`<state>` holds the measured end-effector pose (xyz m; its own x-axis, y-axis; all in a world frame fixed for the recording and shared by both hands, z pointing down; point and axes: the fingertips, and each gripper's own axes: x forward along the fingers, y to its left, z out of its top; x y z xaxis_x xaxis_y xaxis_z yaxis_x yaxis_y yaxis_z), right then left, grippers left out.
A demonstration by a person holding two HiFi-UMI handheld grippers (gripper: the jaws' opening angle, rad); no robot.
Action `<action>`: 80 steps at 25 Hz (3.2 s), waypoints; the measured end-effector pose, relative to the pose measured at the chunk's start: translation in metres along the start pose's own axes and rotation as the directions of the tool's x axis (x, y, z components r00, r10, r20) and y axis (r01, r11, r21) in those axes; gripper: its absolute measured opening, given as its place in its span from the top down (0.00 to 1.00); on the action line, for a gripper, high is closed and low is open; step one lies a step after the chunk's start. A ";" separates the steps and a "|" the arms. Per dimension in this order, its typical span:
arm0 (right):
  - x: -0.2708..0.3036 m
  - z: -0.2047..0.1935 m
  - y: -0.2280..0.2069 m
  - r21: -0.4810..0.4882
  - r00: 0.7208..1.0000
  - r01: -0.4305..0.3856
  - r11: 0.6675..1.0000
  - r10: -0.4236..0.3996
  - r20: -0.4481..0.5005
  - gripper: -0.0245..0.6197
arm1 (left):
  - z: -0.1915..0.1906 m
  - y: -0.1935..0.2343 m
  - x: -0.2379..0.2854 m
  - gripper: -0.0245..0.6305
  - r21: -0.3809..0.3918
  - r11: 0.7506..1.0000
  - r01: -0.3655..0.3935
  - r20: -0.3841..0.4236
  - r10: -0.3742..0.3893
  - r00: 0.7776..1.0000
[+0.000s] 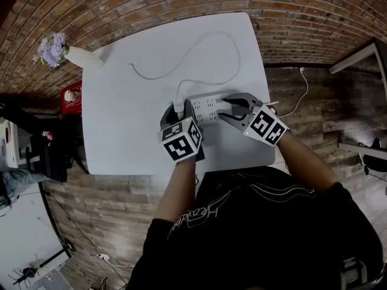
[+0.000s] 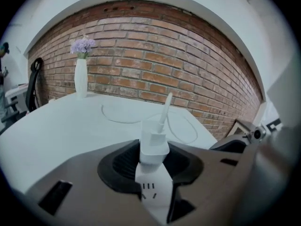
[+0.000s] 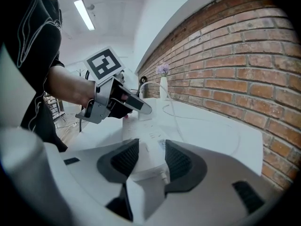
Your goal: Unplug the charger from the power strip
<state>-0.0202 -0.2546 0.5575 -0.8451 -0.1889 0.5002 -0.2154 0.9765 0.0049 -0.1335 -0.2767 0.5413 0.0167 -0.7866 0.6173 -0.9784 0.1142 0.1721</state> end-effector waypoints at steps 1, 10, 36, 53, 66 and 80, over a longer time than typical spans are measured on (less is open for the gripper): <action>0.000 0.000 0.000 -0.001 1.000 -0.001 1.000 0.001 0.001 0.72 | 0.000 0.001 0.000 0.75 -0.026 1.000 0.013 -0.005 -0.013 1.000; 0.001 0.001 0.000 -0.007 1.000 -0.001 1.000 0.001 0.003 0.72 | 0.001 0.000 -0.002 0.76 0.066 0.997 -0.035 0.015 0.034 0.999; 0.001 0.000 0.000 0.008 1.000 -0.019 1.000 0.019 0.001 0.72 | 0.006 -0.004 -0.005 0.75 0.092 0.996 -0.018 0.022 0.016 1.000; 0.001 -0.001 0.000 0.015 1.000 -0.016 1.000 0.016 -0.004 0.72 | 0.005 -0.005 -0.004 0.75 0.095 0.995 -0.016 -0.005 0.017 1.000; 0.001 0.000 0.000 0.017 1.000 -0.005 1.000 0.005 -0.002 0.72 | 0.005 -0.009 -0.007 0.76 0.174 0.984 -0.039 -0.017 0.043 0.999; -0.001 0.000 0.000 0.022 1.000 -0.003 1.000 0.003 0.002 0.72 | 0.007 -0.010 -0.011 0.75 0.207 0.978 -0.008 -0.041 0.017 0.999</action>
<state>-0.0198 -0.2540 0.5573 -0.8466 -0.1861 0.4986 -0.2234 0.9746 -0.0154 -0.1253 -0.2737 0.5270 0.0082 -0.7592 0.6508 -1.0000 -0.0069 0.0045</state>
